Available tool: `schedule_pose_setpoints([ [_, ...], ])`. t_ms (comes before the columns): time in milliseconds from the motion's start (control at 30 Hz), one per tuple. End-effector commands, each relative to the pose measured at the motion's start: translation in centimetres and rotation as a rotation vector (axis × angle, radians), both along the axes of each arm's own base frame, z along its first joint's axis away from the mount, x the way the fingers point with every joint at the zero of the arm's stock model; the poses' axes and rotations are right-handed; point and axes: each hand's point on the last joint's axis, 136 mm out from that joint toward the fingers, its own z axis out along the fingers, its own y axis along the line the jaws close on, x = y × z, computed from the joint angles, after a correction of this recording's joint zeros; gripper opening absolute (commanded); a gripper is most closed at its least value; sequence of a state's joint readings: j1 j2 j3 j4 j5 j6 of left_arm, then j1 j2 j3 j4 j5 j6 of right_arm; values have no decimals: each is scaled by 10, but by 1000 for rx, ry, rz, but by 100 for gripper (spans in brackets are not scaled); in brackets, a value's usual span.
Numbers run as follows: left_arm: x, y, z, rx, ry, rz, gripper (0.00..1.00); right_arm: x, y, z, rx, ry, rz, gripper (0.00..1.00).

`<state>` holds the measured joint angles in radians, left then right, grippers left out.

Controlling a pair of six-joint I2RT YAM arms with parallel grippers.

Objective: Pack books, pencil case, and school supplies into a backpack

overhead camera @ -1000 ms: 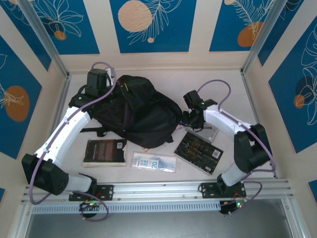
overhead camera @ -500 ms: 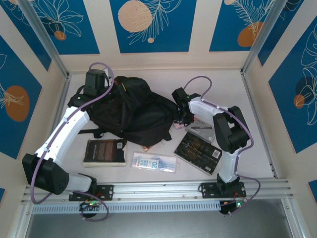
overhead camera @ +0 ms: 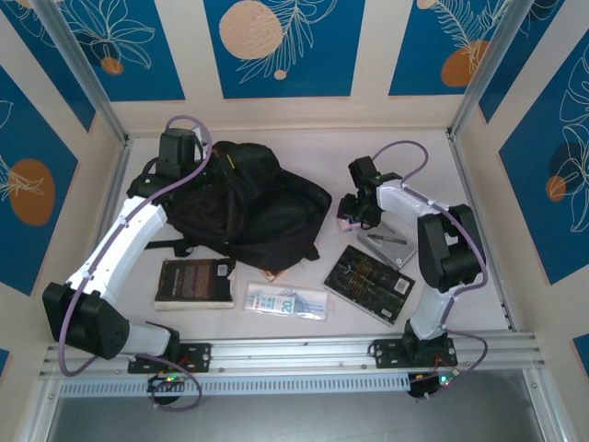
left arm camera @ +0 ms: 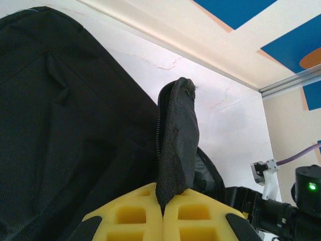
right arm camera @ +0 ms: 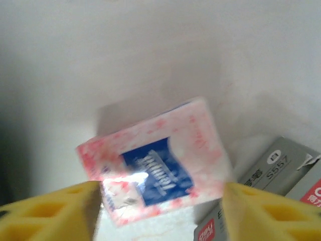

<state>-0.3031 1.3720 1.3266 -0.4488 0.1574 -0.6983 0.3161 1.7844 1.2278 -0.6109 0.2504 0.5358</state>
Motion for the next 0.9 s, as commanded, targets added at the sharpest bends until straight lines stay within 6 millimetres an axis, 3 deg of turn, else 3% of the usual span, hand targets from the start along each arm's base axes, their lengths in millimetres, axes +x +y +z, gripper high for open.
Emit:
schedule_pose_setpoints([
  [0, 2, -1, -2, -17, 0, -12, 0, 1, 18, 22, 21, -65, 146, 95],
  [33, 2, -1, -2, -17, -1, -13, 0, 1, 16, 22, -9, -64, 169, 99],
  [200, 2, 0, 1, -15, -9, -14, 0, 7, 1, 10, -157, -21, 257, 99],
  [433, 2, 0, 1, -13, -8, -16, 0, 7, -4, -4, -114, -4, 241, 94],
  [867, 3, -3, 1, -23, -6, -28, 0, -1, 2, -42, -82, 98, 249, 95],
])
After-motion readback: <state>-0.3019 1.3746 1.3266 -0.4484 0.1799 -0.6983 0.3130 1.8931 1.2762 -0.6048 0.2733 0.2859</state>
